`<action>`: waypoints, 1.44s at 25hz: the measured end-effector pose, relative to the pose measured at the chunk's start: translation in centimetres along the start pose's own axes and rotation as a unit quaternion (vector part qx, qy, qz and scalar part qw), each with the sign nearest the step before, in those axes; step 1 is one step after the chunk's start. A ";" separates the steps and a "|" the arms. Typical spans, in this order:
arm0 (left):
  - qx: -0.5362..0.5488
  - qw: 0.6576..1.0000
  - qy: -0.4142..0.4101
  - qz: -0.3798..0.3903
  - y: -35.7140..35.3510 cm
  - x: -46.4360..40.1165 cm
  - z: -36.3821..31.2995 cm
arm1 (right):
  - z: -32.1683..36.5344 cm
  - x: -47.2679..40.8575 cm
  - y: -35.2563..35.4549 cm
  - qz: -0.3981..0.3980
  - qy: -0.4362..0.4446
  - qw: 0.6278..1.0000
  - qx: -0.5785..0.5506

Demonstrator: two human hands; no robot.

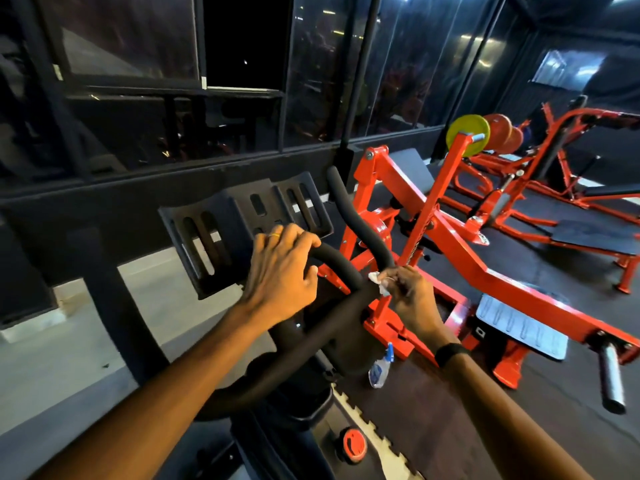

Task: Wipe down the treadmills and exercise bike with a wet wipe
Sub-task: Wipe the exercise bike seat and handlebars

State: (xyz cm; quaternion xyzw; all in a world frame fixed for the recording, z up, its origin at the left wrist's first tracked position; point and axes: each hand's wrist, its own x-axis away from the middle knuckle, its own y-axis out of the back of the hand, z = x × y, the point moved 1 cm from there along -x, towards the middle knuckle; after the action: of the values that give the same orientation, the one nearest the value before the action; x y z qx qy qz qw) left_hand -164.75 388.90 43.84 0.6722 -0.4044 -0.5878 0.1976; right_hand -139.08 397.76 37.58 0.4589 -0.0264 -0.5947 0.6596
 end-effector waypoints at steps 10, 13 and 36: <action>-0.002 0.941 -0.017 0.338 -3.8 -10.7 0.6 | -5.9 -9.1 -0.2 0.031 0.016 0.999 0.009; 0.019 0.947 0.000 0.320 -4.4 -10.1 1.3 | -5.8 -12.9 -1.9 0.027 0.060 0.998 -0.002; -0.007 0.945 0.010 0.327 -4.9 -10.1 1.5 | -6.2 -21.2 -5.7 0.027 0.028 0.989 -0.141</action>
State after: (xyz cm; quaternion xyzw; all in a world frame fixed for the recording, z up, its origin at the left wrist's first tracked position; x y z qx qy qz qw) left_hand -164.45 399.96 46.19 0.5076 -0.5955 -0.4868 0.3882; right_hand -145.98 419.22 41.20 0.3767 0.0643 -0.5614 0.7341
